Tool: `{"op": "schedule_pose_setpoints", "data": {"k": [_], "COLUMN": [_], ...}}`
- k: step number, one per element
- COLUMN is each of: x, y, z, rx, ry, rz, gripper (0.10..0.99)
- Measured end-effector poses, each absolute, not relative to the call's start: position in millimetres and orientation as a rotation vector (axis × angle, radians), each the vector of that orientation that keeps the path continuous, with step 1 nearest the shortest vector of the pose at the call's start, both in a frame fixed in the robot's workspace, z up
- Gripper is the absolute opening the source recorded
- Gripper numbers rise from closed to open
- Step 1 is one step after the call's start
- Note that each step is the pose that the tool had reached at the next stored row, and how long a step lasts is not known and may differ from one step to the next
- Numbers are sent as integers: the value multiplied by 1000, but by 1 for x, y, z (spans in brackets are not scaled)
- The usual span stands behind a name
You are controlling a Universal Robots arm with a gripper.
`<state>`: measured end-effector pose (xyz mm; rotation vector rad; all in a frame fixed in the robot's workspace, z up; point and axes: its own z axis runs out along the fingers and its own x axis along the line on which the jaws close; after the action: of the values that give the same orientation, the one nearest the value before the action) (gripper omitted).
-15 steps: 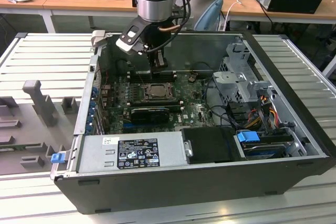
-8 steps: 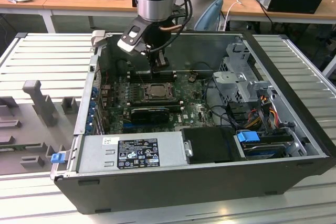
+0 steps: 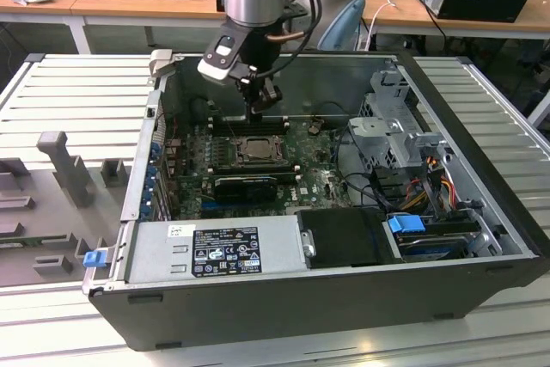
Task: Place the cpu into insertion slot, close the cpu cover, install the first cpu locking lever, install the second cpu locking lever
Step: 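Install the first cpu locking lever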
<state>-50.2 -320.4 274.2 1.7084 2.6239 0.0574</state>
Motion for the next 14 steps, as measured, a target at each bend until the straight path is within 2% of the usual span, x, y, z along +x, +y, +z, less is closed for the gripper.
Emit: {"op": "schedule_pose_setpoints", "data": {"k": [14], "x": [-50], "y": [-320], "z": [274], "rx": [1428], "ry": [2791], "rz": [59], "gripper": [106]}}
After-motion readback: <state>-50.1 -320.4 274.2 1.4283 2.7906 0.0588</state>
